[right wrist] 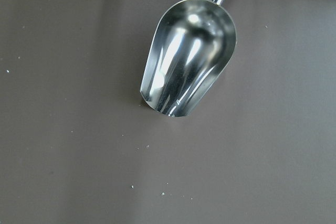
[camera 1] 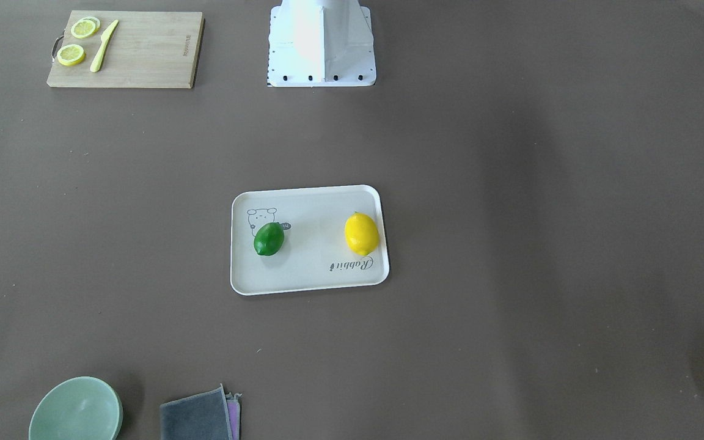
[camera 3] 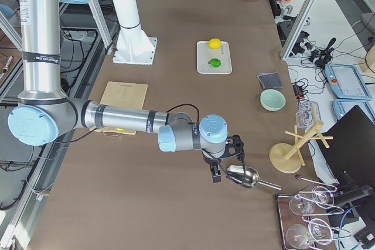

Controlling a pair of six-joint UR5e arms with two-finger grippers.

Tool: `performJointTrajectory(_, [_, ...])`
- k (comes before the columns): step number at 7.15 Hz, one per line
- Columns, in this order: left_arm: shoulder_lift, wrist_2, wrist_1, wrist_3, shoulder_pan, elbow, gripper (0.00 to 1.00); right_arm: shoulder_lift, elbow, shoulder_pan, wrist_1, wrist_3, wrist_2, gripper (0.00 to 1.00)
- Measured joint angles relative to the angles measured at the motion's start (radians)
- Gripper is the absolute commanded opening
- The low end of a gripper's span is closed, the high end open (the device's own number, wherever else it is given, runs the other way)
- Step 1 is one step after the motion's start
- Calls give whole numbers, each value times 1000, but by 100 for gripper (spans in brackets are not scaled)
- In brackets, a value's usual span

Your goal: Place all lemons on tray

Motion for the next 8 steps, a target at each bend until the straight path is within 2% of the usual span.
performJointTrajectory(3, [2, -1, 5, -1, -26, 21, 98, 17, 16, -16, -12, 67, 6, 100])
performJointTrajectory(8, [25, 4, -6, 2, -54, 26, 98, 12, 43, -18, -16, 72, 8, 100])
